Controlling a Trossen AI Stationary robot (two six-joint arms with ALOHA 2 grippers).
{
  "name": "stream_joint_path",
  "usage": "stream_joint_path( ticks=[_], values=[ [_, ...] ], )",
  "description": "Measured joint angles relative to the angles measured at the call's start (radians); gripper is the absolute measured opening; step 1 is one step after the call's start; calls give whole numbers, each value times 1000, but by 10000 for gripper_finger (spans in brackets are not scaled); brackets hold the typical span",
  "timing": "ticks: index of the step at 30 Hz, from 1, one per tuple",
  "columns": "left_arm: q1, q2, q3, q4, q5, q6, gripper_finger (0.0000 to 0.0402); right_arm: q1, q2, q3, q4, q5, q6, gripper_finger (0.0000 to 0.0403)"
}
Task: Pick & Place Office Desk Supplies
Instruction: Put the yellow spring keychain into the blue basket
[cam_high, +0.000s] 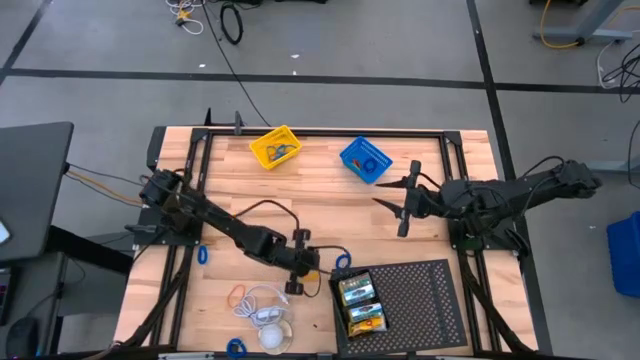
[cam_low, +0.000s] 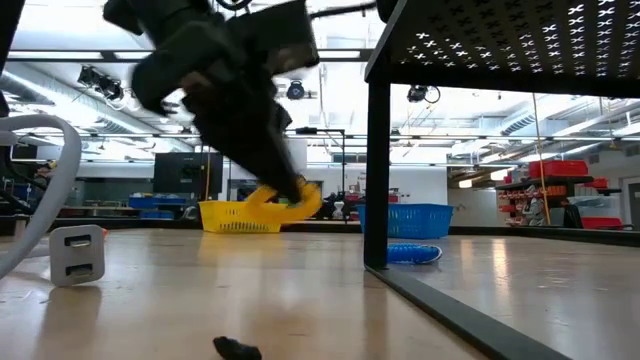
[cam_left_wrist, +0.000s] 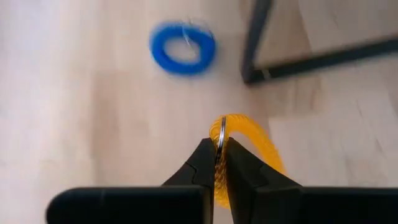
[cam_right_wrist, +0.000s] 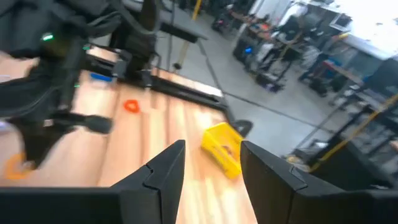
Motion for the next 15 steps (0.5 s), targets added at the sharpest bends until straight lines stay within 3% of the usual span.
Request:
stream_joint_path(
  ticks=[8, 15],
  values=[
    [81, -116, 0, 4, -166, 150, 18, -134, 1, -47, 39, -168, 28, 165],
    [201, -250, 1, 72, -219, 323, 17, -306, 1, -153, 190, -325, 26, 165]
  ],
)
